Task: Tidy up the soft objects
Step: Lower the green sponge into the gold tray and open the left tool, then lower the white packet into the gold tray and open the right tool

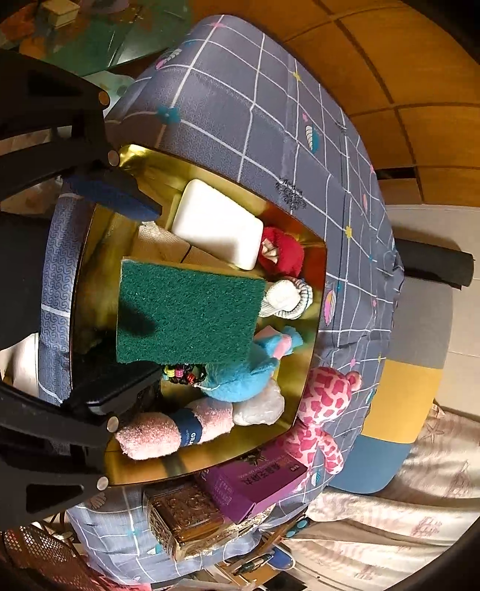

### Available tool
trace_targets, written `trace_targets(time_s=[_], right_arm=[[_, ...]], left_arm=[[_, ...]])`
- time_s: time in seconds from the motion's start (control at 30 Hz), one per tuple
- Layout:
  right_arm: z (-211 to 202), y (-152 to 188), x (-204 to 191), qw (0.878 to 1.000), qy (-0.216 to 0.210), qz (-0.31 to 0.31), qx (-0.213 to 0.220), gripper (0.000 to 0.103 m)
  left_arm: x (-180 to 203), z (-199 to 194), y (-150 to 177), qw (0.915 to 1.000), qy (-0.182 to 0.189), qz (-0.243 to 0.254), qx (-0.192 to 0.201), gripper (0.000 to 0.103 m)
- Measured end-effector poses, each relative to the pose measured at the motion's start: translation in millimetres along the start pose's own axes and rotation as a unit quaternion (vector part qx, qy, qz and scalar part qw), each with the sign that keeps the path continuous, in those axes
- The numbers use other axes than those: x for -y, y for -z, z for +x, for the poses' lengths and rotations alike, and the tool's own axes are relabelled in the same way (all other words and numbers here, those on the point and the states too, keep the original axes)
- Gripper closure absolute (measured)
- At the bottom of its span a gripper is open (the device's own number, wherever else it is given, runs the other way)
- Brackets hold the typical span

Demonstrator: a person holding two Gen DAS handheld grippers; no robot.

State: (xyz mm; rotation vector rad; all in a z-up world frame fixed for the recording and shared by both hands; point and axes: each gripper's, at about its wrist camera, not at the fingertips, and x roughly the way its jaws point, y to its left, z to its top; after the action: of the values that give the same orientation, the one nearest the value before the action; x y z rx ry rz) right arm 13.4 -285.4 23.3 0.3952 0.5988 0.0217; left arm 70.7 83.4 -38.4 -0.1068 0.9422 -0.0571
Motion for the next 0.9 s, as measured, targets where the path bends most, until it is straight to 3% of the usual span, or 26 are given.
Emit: trace_targets(time_s=[0.5,0.63,0.9], right_arm=[[22,5,-60,0.996,-0.07,-0.042,-0.048,0.032],[40,11,-93,0.989,-0.108,-0.068,-0.077,0.032],[76,25,-142,0.974,-0.163,-0.082,-0.135,0.032]], left_arm=[[-16,-19,0,0.9988,0.019,-0.037,0.027,0.024],[-26,-24,3,0.9966,0.036,-0.065,0.034,0.024],[-40,-28,11,0.9945,0.036,-0.092,0.034,0.025]])
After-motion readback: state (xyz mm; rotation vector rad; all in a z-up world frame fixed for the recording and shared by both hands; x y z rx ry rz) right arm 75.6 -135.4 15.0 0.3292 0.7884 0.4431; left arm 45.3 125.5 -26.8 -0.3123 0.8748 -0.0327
